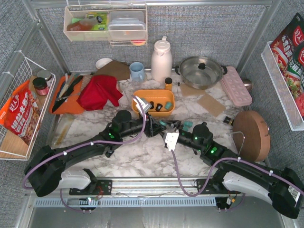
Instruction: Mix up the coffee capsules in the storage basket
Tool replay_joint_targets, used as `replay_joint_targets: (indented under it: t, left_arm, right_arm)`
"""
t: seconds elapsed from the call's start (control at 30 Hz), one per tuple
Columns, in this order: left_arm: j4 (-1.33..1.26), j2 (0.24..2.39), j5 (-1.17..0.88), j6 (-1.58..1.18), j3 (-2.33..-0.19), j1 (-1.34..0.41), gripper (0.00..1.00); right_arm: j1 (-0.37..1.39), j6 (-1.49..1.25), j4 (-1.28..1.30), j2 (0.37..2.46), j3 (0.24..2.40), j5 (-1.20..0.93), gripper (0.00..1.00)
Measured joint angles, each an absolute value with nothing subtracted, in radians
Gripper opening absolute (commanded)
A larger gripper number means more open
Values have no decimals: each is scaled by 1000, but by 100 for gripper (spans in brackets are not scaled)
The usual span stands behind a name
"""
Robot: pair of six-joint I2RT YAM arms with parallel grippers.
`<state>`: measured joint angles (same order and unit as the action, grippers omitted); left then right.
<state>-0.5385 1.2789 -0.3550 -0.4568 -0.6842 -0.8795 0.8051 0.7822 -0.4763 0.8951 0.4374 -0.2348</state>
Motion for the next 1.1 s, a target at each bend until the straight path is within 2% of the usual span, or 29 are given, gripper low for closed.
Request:
replay_joint_targets:
  t: [0.13,0.23,0.37,0.6,0.8,0.97,1.1]
  left_arm:
    - [-544,1277,-350,-457,-685,-880,6]
    - [-544,1271,-341,-457,-686,-880,5]
    - [-516,1255,-311,-447,-697,-880,5]
    - [-397,1259,-51,-393,-769,-874,4]
    - [-326,1388,171,-371,-892,-803,4]
    - [-293,1561,209,-412,-1016,-683,4]
    - [-260,1709,203,-435,-1119,-653,5]
  right_arm:
    - [806,780,-452,890,447,-236,66]
    - [808,780,-440,887,451,-236,73]
    - [810,778,-402,880,464,-222,76]
    - [807,654,-365,862,485,-29,76]
    - [780,435,-282,854,539,201,76]
    - [707,236,-200,862,568,376,76]
    - [642,91,-129,891,576,453,76]
